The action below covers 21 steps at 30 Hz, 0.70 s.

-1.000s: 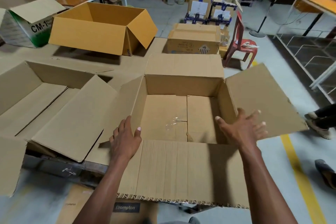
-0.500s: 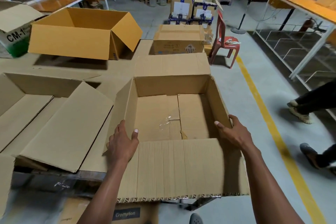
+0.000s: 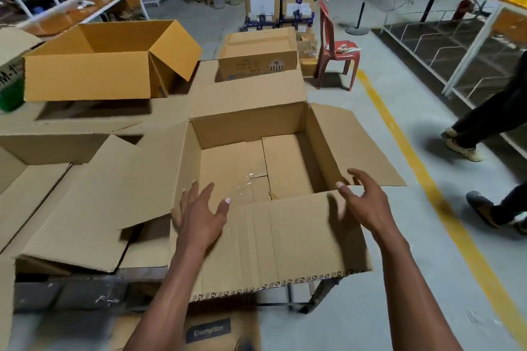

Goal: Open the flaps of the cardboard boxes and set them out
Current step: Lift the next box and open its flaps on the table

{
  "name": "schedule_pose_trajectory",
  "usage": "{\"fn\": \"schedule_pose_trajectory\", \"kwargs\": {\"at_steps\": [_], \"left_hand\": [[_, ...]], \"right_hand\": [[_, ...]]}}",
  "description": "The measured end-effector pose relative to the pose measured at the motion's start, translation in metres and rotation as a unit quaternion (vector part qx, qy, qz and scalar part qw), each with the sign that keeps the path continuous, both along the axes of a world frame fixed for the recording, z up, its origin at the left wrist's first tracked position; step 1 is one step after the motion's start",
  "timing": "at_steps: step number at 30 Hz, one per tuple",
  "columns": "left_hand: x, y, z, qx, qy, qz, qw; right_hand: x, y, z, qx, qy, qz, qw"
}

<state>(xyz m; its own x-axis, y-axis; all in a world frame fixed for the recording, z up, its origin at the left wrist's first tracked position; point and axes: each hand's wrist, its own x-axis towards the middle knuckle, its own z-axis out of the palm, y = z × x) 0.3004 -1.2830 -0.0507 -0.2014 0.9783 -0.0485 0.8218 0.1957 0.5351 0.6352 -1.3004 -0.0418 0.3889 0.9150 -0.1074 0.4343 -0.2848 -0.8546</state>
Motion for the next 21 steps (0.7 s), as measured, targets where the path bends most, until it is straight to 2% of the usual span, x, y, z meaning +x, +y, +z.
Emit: {"fn": "schedule_pose_trajectory", "kwargs": {"at_steps": [4,9,15,21], "left_hand": [[0.078,-0.016,0.014,0.081,-0.104,-0.086,0.988],[0.214,-0.04,0.025,0.11,-0.251,-0.13,0.953],[0.365,-0.049,0.01,0.062,-0.309,-0.193,0.929],[0.443,-0.027,-0.001,0.028,-0.304,-0.226,0.925]], "right_hand": [[0.034,-0.027,-0.001,0.05,0.051,0.003,0.997],[0.108,-0.068,-0.003,0.03,0.084,0.014,0.996],[0.21,-0.09,-0.01,-0.01,0.103,-0.007,0.995],[0.288,-0.068,-0.017,-0.022,0.111,-0.038,0.993]]}}
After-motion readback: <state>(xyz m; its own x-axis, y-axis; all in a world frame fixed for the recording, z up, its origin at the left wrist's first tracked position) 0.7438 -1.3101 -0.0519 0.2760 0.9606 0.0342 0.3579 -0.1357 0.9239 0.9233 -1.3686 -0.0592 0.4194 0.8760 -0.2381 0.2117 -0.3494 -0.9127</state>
